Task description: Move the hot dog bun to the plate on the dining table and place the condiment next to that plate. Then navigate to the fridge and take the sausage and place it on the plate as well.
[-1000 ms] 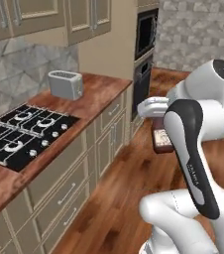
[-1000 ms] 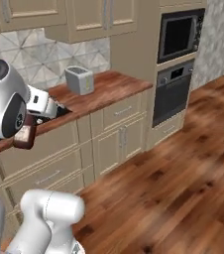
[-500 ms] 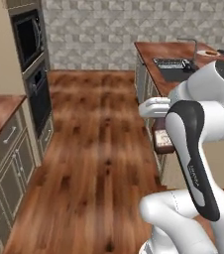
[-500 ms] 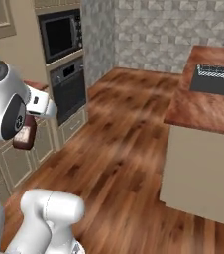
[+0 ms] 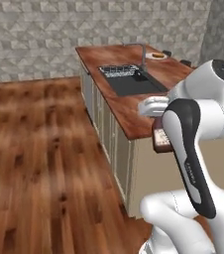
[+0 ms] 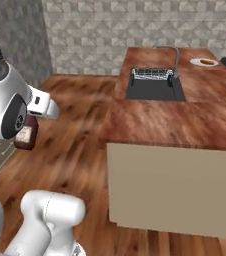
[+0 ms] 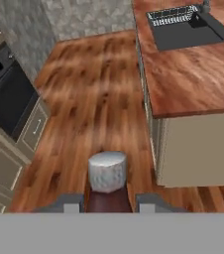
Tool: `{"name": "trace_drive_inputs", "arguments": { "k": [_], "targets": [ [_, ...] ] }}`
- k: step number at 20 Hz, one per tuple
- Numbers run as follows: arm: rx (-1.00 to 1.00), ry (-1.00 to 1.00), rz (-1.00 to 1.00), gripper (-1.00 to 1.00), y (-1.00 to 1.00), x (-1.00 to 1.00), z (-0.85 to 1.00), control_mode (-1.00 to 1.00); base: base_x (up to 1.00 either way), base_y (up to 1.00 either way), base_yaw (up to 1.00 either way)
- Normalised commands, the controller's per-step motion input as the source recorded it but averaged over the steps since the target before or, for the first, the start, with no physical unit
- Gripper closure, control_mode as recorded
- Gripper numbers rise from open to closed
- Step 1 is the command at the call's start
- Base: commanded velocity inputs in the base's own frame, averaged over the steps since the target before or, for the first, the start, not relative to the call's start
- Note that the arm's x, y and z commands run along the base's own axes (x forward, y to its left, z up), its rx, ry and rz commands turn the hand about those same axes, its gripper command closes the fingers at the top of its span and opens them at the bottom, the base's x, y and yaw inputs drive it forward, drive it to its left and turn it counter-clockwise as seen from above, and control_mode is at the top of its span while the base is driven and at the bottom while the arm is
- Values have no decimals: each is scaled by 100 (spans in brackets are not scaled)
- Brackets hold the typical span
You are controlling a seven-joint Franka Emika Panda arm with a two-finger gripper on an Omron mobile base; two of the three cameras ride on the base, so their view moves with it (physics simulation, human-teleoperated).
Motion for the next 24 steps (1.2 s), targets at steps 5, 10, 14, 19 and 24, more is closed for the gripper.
{"name": "trace_drive_inputs", "arguments": {
  "k": [5,10,14,19,24],
  "targets": [
    [0,0,0,100,0,0,0,100,70,-100,-21],
    [0,0,0,100,0,0,0,100,11,-100,-1],
    [0,0,0,100,0,0,0,100,7,-100,0],
    [0,0,0,100,0,0,0,100,10,-100,0],
    [0,0,0,100,0,0,0,100,8,-100,0]
  ]
}}
